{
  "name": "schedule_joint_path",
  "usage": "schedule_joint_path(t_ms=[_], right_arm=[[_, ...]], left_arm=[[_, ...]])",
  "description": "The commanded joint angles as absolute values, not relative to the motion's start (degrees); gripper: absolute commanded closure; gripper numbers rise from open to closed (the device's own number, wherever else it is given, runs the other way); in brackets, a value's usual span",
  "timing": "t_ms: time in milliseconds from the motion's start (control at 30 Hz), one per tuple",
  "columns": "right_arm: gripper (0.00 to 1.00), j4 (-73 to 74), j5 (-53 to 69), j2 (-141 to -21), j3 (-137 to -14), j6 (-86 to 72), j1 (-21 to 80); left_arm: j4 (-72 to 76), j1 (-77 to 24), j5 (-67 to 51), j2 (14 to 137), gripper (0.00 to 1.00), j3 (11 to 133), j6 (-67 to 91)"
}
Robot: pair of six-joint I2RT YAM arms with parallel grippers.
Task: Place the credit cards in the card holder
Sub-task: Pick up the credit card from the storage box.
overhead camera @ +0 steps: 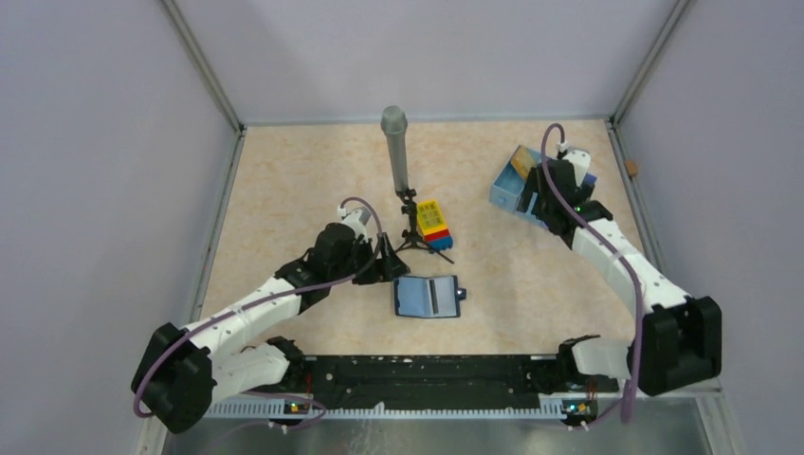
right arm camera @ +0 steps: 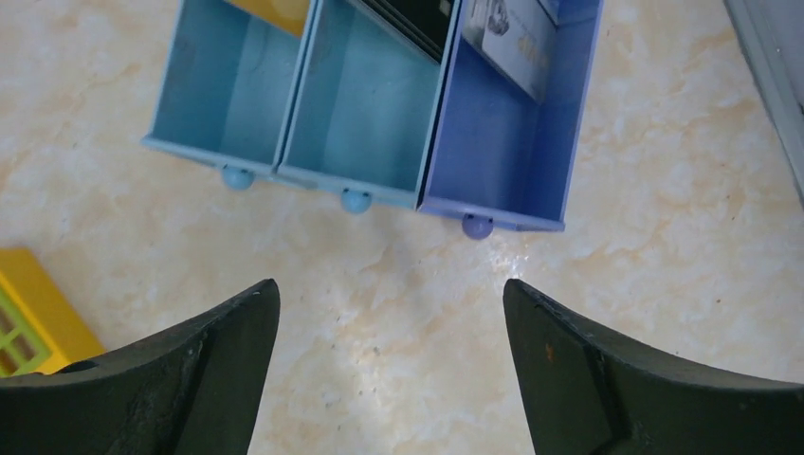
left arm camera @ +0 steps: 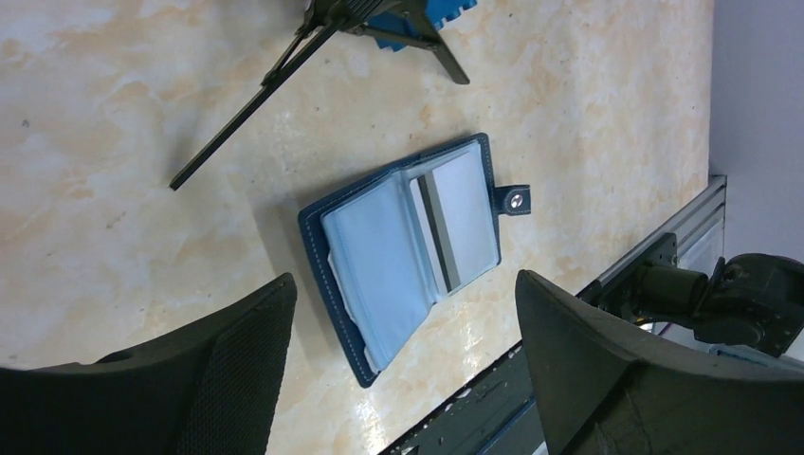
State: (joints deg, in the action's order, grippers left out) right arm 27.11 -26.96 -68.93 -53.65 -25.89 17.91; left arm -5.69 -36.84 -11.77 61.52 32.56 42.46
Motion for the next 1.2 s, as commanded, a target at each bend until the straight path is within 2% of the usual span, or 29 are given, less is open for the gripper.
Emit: schedule_joint_path(t_ms=[0,433,800,1167], right_arm=[[0.14,19.76,-24.14,-76.72,-59.38,-20.35,12.49],[0.16,13.97,-23.36,-95.39,-68.57,-17.88,2.08],[0.21,13.50,-21.30,-106.41,-76.50,-15.55,0.27],[0.36,14.65,-20.05,-106.09,-78.05,-16.38,0.26]], left_arm=[[-6.15,-34.94,-14.10,59.19,0.15,30.35,40.78],[-5.95,-30.71,-15.43,57.76,0.14,27.32,40.34],[-5.89,-29.19,-16.41,57.34,0.14,26.39,40.53],[-5.84,-28.43,-17.00,57.20,0.14,25.85,40.60]])
